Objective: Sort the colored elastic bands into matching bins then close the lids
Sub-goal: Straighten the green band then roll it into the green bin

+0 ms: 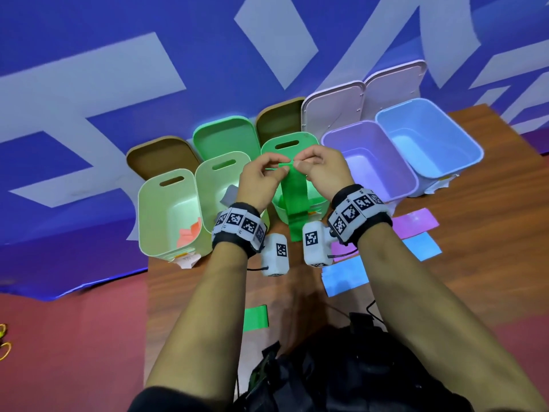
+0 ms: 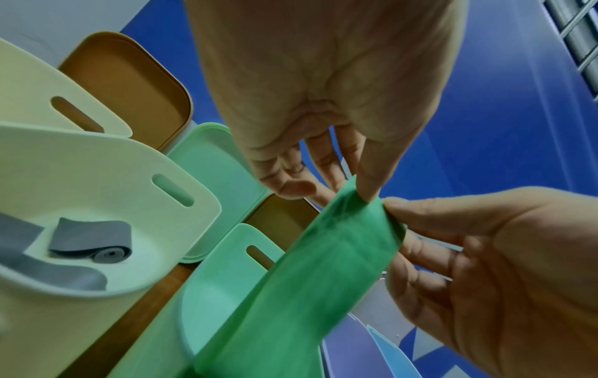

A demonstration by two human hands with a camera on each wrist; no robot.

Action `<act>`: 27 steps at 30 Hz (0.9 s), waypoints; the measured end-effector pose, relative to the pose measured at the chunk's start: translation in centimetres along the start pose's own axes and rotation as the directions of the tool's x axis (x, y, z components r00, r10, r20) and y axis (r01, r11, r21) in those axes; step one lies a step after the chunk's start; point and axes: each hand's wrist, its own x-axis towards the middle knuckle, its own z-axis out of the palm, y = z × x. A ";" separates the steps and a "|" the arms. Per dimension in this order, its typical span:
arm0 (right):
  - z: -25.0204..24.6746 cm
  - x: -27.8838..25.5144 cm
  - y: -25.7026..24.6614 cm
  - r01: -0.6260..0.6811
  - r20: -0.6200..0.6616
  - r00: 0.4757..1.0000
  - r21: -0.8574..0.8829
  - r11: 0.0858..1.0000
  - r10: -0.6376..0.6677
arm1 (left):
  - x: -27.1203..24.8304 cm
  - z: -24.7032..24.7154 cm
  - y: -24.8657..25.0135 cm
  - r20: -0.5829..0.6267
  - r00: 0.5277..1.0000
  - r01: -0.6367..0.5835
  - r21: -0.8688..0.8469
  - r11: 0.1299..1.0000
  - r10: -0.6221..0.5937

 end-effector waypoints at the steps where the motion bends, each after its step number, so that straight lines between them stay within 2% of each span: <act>1: 0.1 0.0 0.0 0.006 -0.012 1.000 0.007 1.000 -0.006 | 0.1 0.0 0.0 0.003 1.000 0.006 -0.008 1.000 -0.006; 10: 0.3 0.1 -0.4 0.038 -0.052 0.998 0.064 0.997 -0.035 | 0.9 -0.3 0.5 0.078 0.997 0.021 -0.069 0.997 -0.015; 17: 0.2 0.1 0.1 0.023 -0.069 0.997 0.039 0.999 -0.020 | 1.2 0.2 0.3 0.060 0.998 0.007 -0.092 0.996 -0.001; 27: 0.3 0.1 0.7 0.051 -0.108 0.993 0.022 0.998 -0.048 | 0.0 0.5 0.0 0.094 0.992 0.094 -0.122 0.988 -0.083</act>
